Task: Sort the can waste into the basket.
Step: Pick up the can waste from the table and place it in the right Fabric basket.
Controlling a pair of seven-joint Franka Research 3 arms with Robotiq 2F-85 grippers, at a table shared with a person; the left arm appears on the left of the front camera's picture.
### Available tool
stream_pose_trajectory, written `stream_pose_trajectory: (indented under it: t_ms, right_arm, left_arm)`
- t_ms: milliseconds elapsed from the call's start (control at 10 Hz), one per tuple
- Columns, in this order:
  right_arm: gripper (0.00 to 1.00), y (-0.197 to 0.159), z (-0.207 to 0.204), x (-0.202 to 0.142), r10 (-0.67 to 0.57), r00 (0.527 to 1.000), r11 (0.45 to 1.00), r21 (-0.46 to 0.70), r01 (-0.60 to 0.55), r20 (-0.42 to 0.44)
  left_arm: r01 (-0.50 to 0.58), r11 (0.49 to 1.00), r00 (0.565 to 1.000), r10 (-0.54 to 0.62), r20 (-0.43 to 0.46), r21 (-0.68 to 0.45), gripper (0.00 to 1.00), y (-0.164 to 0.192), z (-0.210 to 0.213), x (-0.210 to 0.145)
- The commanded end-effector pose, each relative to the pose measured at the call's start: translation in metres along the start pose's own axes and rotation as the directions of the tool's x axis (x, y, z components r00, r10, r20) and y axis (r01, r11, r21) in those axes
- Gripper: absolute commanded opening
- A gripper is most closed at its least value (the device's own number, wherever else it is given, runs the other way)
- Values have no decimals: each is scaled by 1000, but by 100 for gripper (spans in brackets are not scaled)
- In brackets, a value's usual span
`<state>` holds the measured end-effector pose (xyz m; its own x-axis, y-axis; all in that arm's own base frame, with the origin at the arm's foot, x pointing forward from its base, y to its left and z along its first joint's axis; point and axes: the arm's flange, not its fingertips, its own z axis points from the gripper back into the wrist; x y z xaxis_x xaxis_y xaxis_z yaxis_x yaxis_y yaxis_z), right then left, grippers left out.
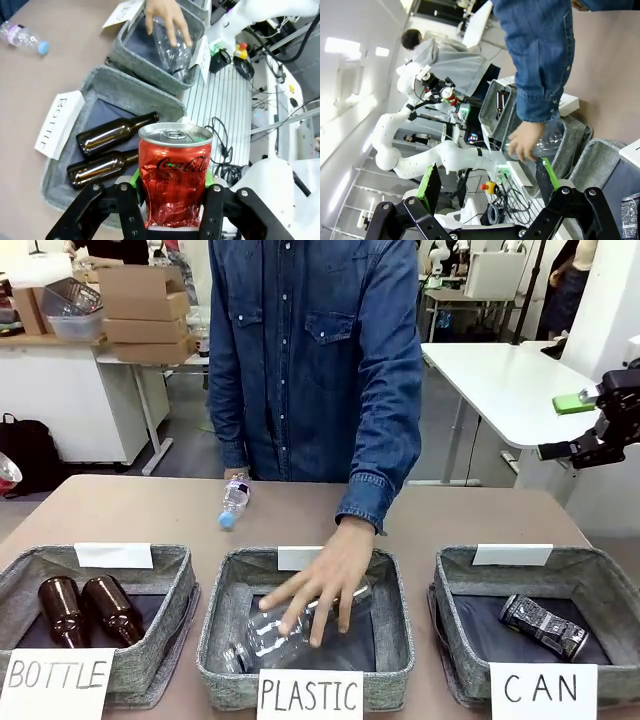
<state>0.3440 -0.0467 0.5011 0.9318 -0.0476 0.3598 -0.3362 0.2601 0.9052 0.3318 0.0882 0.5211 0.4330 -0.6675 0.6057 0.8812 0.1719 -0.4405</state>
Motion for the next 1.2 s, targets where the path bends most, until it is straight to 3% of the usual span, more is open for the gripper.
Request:
stream_pose_trajectory:
  t_ms: [0, 200, 300, 400, 500, 600, 800, 900, 1100]
  right_arm:
    - [100, 0, 1, -1, 19, 1000, 1000, -1, -19, -13]
    - [100, 0, 1, -1, 19, 1000, 1000, -1, -19, -13]
    - [100, 0, 0, 0, 0, 1000, 1000, 0, 0, 0]
    - [100, 13, 11, -1, -34, 999, 992, -121, 35, 16]
    - [100, 15, 21, 1, -41, 999, 992, -119, 38, -25]
    - [100, 13, 33, 0, -81, 997, 985, -149, 82, 12]
    - [100, 9, 73, -22, -119, 992, 959, -255, 127, 47]
    - [100, 4, 104, -42, -145, 984, 939, -297, 170, 105]
    - [100, -6, 146, -81, -163, 961, 929, -292, 225, 223]
  left_arm:
    - [-18, 1000, 999, 18, 29, -1, 0, 3, 5, 8]
    - [-18, 1000, 999, 18, 29, -1, 0, 3, 5, 8]
    - [-1, 1000, 1000, 1, 6, -2, 43, 4, 2, 4]
    - [2, 1000, 999, -2, 54, -7, 43, -10, -15, 45]
    - [65, 997, 998, -65, -2, -32, 43, -37, -43, 111]
    - [171, 984, 979, -175, -107, -44, 43, -63, -73, 170]
    - [353, 932, 871, -361, -335, -85, 43, -106, -136, 262]
    - [423, 899, 804, -430, -410, -115, 43, -122, -176, 309]
    - [476, 875, 712, -442, -545, -88, 43, -137, -248, 384]
